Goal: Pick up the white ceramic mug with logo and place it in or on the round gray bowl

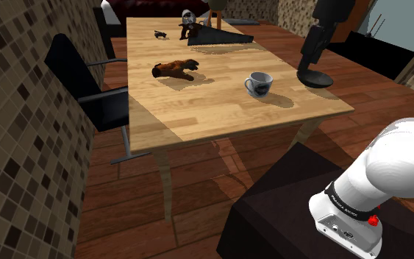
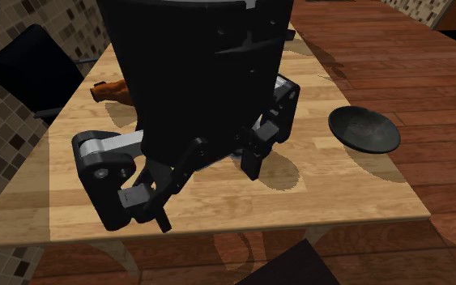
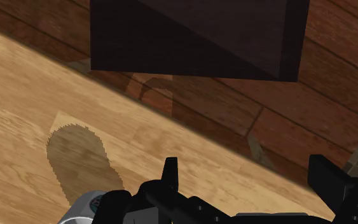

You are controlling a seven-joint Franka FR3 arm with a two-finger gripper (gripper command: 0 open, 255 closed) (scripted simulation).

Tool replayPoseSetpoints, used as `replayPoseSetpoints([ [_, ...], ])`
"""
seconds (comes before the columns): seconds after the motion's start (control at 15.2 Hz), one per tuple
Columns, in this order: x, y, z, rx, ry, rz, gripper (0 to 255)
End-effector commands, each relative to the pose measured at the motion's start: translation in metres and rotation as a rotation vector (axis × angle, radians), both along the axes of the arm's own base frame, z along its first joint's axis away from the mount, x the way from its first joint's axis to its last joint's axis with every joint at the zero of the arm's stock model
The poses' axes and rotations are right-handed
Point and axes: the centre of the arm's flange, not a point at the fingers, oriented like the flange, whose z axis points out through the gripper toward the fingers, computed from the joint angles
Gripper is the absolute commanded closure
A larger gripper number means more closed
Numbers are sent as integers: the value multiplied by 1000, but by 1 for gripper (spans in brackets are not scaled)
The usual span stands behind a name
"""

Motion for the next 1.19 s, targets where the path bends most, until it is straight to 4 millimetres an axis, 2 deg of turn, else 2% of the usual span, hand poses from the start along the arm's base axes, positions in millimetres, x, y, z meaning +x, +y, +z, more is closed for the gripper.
replayPoseSetpoints([
  [0.0,0,0,0,0,0,0,0],
  [1.12,126,-146,-106,22,-73,13,0],
])
